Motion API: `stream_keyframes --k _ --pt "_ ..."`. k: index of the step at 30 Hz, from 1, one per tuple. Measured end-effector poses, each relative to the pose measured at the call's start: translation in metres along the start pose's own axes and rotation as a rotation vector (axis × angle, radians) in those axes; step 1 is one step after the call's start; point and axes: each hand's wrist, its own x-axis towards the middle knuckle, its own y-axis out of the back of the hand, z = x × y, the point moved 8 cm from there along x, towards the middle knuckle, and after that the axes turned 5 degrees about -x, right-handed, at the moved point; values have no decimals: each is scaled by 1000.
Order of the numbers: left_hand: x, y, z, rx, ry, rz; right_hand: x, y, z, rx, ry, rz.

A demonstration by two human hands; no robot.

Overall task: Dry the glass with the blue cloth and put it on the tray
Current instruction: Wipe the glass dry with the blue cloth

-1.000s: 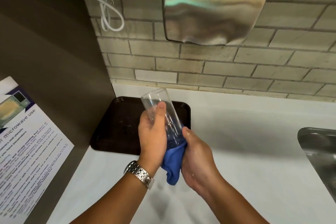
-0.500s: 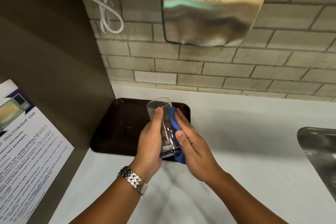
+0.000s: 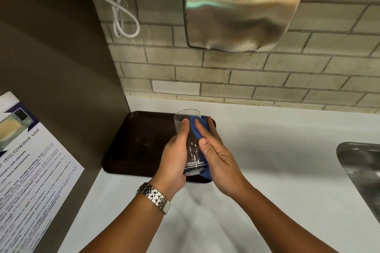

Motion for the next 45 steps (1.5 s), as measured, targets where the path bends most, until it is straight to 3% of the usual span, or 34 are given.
stream_keyframes --k 3,8,13,19,24,29,34,39,45 --pt "3 5 0 29 4 12 -1 -4 2 -98 23 -41" --pt "3 1 -7 74 24 -33 6 7 7 200 -160 36" --pt "6 3 -5 60 27 -34 -2 -1 -3 -86 -15 40" --pt "4 -1 -11 148 35 -41 6 12 5 125 -154 141" --pt "5 -2 -3 129 33 -60 0 4 -8 -45 6 113" --pt "5 1 -15 112 118 -24 10 14 4 178 -192 180" --pt "8 3 -12 83 123 -39 4 6 -10 -143 19 127" --pt "5 4 -14 105 111 -34 4 23 22 260 -261 252" --pt "9 5 -12 119 111 -6 -3 13 10 53 -168 199"
